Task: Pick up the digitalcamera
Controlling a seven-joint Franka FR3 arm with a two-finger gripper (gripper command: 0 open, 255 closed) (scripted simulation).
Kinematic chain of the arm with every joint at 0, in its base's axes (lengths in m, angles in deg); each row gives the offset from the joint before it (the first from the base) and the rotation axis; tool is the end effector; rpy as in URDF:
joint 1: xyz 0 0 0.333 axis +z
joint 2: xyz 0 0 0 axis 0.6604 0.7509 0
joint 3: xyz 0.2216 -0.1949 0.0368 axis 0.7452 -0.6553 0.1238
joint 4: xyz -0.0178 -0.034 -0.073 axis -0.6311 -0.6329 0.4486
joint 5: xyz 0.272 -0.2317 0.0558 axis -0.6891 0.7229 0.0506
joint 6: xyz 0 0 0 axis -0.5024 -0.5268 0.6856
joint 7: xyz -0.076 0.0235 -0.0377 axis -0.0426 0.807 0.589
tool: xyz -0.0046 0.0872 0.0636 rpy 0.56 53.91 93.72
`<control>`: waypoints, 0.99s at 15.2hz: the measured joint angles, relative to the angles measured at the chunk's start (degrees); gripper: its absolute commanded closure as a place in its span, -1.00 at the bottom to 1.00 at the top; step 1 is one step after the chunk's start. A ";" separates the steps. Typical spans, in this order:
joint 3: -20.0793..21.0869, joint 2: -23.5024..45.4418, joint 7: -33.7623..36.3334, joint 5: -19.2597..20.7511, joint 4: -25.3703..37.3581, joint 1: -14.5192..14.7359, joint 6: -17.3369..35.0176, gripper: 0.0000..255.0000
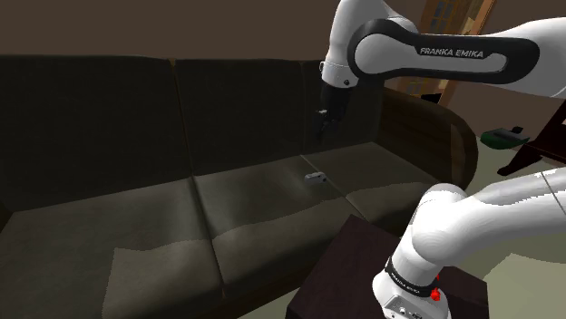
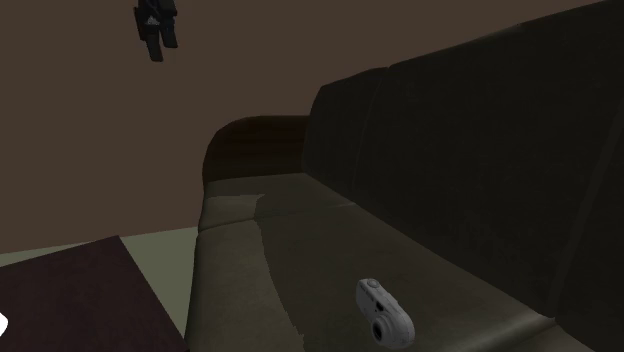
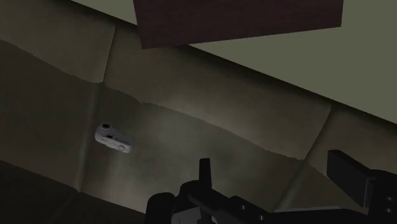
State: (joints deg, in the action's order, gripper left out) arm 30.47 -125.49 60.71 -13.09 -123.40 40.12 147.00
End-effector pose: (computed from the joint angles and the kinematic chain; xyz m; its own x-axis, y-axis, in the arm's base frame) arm 0.3113 0.0122 0.5778 0.9957 -0.0175 0.0906 -0.0266 -0.9946 0.1000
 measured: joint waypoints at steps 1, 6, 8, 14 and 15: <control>0.00 0.00 0.00 0.00 0.00 0.00 0.00 -1.00; -3.19 2.17 -2.38 2.02 -3.89 -1.74 6.52 -1.00; -4.48 2.92 -3.16 2.83 -6.36 -2.49 9.97 -1.00; -9.76 8.69 -6.91 5.73 -10.37 -5.38 20.73 -1.00; -10.58 9.93 -7.46 6.13 -10.84 -5.82 22.60 -1.00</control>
State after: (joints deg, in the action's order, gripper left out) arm 19.89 -115.56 53.25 -6.96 -134.24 34.29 169.60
